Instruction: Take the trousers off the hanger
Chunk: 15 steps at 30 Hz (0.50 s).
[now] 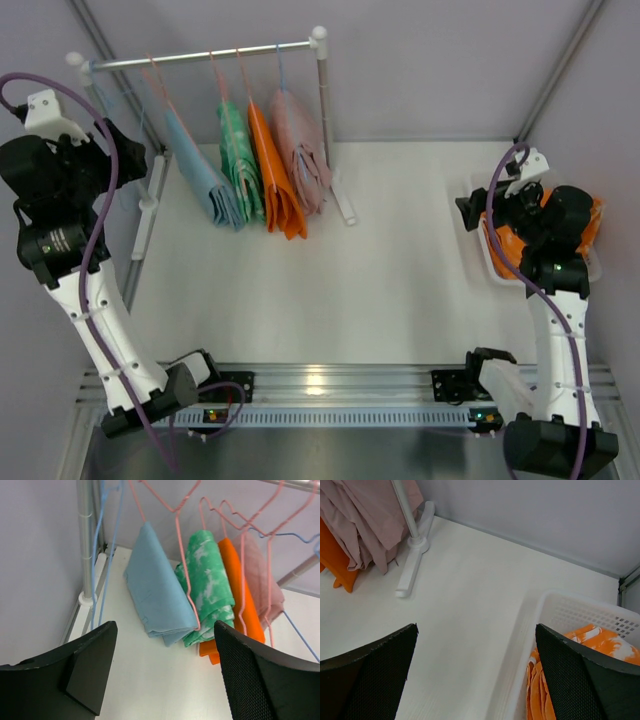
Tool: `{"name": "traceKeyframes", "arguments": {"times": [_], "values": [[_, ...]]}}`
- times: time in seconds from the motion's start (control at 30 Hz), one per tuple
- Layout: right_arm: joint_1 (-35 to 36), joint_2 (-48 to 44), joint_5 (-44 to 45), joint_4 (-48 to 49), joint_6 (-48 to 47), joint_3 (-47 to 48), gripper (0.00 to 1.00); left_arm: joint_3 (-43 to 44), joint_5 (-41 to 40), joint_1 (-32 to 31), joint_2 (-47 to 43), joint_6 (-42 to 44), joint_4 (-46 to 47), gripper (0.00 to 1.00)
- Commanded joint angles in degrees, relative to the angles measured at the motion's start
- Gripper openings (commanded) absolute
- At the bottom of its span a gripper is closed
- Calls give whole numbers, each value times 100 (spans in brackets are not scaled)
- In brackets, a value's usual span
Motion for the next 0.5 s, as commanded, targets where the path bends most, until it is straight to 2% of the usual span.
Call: {"name": "traceKeyframes", "arguments": {"times": [0.0, 0.13, 0.33, 0.47], "values": [[73, -92, -167, -126, 20, -33, 100, -77, 658, 19, -5, 218, 267, 82], [81, -109, -202, -153, 116, -59, 100, -165, 1443, 2, 127, 227, 381, 80], [81, -92, -237, -180, 213, -112, 99, -410, 1689, -60, 513, -19, 776, 75], [81, -65, -229, -188, 239, -130, 100, -815, 1585, -288, 646, -221, 1409, 72]]}}
